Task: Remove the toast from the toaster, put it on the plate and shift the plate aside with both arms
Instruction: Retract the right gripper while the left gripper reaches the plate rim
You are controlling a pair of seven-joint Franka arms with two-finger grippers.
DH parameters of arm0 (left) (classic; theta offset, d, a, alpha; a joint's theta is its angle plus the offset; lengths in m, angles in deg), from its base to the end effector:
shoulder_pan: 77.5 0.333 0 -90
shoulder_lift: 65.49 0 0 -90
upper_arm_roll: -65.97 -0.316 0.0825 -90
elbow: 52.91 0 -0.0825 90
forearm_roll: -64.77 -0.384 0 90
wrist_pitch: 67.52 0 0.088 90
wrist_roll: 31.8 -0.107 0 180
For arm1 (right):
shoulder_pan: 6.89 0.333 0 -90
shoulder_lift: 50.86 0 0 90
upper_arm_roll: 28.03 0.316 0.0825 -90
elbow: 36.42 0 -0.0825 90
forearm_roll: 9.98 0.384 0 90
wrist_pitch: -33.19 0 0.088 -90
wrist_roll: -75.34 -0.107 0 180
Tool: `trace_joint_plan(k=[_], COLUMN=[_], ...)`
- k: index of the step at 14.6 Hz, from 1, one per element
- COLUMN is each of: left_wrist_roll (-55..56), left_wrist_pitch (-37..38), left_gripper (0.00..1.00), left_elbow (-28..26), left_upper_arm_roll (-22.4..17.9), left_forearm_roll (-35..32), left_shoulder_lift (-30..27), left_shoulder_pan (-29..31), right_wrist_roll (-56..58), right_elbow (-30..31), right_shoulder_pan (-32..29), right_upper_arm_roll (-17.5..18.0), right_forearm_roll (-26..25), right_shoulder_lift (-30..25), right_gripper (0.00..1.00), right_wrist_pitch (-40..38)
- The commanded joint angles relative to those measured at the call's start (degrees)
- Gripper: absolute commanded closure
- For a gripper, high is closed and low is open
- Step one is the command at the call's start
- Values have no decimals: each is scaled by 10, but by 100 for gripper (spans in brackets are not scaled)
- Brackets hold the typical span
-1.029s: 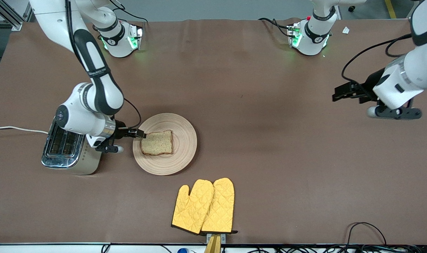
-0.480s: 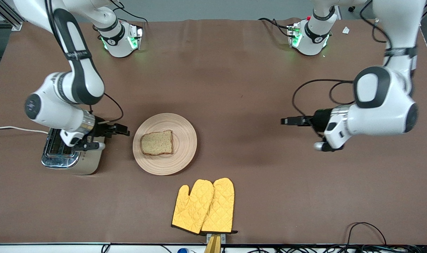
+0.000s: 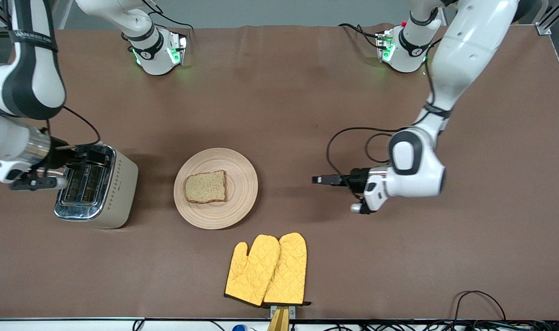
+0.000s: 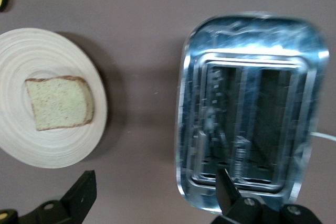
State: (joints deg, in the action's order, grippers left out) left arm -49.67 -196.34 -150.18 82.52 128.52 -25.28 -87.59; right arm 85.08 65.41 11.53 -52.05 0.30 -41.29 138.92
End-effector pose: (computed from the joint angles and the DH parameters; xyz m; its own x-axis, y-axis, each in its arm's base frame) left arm 0.6006 -0.3071 0.2063 0.9721 -0.0167 -0.2341 0.1832 -0.5699 0.8010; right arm 0.5968 -0.0325 0.4609 0.9975 0.0224 -0.0671 0.0147 -0.9935 -0.1131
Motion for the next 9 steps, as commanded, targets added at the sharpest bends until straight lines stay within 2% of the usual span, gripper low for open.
trace_joint_plan(k=[1,3,6,9], left_wrist_roll=[-20,-20,-20,-23], left_wrist_pitch=[-86,-119,-149,-179], left_gripper=[1,1,1,3], left_elbow=[62,107,161,188], left_upper_arm_roll=[9,9,9,9], left_forearm_roll=[72,108,122,121], left_shoulder_lift=[67,104,150,174], left_shoulder_pan=[-89,-134,-172,-194], right_wrist_roll=[-4,-12,-47,-47], right_elbow=[-1,-25,-112,-134], right_shoulder_pan=[-1,-1,-1,3], right_upper_arm_roll=[-6,-7,-5,-1], right_forearm_roll=[-43,-63,-74,-75], right_shoulder_lift=[-50,-64,-66,-65], right_gripper=[0,0,0,0], right_wrist_pitch=[-18,-57,-152,-163])
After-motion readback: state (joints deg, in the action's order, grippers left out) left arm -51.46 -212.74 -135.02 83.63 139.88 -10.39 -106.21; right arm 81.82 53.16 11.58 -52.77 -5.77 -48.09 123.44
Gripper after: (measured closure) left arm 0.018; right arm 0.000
